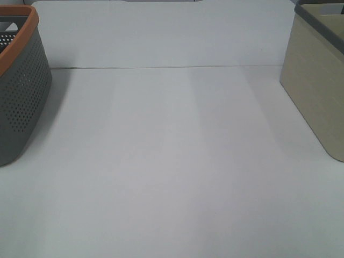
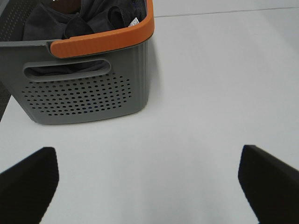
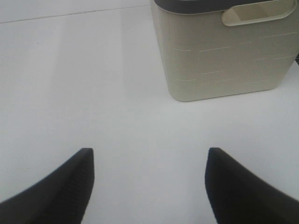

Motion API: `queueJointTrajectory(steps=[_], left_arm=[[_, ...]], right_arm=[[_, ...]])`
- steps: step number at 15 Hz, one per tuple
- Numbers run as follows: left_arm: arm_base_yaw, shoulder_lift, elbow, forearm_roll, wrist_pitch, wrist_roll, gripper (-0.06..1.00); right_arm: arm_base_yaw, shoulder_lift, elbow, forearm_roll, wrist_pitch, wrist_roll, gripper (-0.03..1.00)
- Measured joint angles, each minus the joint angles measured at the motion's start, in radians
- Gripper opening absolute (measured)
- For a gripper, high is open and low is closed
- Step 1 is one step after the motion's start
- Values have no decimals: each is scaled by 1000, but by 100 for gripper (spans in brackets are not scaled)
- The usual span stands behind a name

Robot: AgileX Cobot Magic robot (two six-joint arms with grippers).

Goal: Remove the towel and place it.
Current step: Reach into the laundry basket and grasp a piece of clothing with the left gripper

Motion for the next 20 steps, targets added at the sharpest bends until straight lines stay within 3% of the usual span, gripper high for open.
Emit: queueJointTrajectory(steps=[20], left_arm=[[0,0,0,-24,-1,-29,99]], right_arm=[[0,0,0,0,0,0,68]])
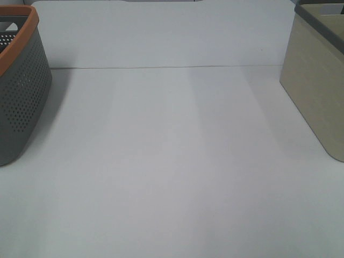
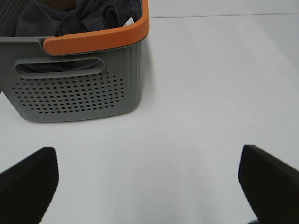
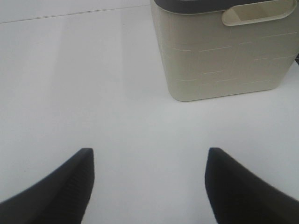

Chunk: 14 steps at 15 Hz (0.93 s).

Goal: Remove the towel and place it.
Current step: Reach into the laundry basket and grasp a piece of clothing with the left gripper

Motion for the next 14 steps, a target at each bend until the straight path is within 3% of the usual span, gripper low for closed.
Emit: queueJointTrajectory(steps=[14], left_arm=[[0,0,0,0,0,-1,99]], right_arm=[[0,0,0,0,0,0,68]])
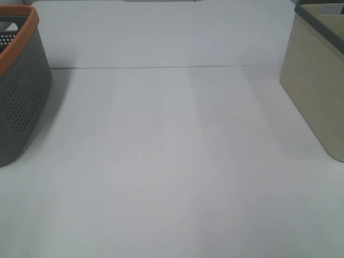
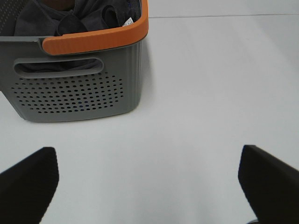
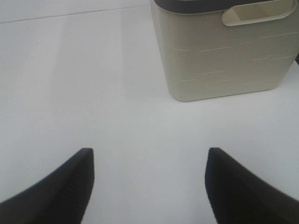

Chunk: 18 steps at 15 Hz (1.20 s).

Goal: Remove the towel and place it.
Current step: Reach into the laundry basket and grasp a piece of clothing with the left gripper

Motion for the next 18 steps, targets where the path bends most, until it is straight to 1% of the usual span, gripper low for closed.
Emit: queueJointTrajectory(steps=[18], left_arm=[[0,0,0,-1,0,0,99]], right_arm=[[0,0,0,0,0,0,68]])
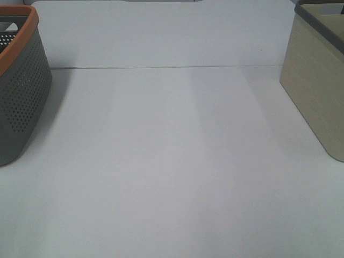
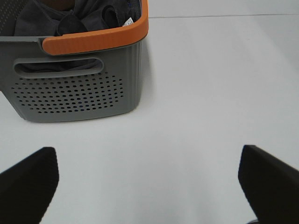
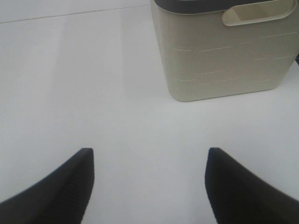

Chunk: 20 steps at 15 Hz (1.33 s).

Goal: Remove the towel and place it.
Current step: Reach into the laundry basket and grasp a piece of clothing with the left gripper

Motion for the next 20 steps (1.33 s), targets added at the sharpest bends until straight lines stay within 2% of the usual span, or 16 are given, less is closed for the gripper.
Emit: queueJointTrajectory(steps=[5,9,13,17,19,20], left_arm=[[0,12,0,0,0,0,99],[0,207,-114,2,32,22,98],[0,524,-327,4,53,57,98],[0,857,-569,5,162,60,98],[0,992,-688,21,171,60,98],[0,1111,-793,36,172,60,98]], right_arm=[[0,0,0,0,0,0,68],[0,0,0,0,0,0,68],[0,0,0,0,0,0,68],[0,0,0,0,0,0,68],[0,0,0,0,0,0,68],[0,0,0,0,0,0,68]])
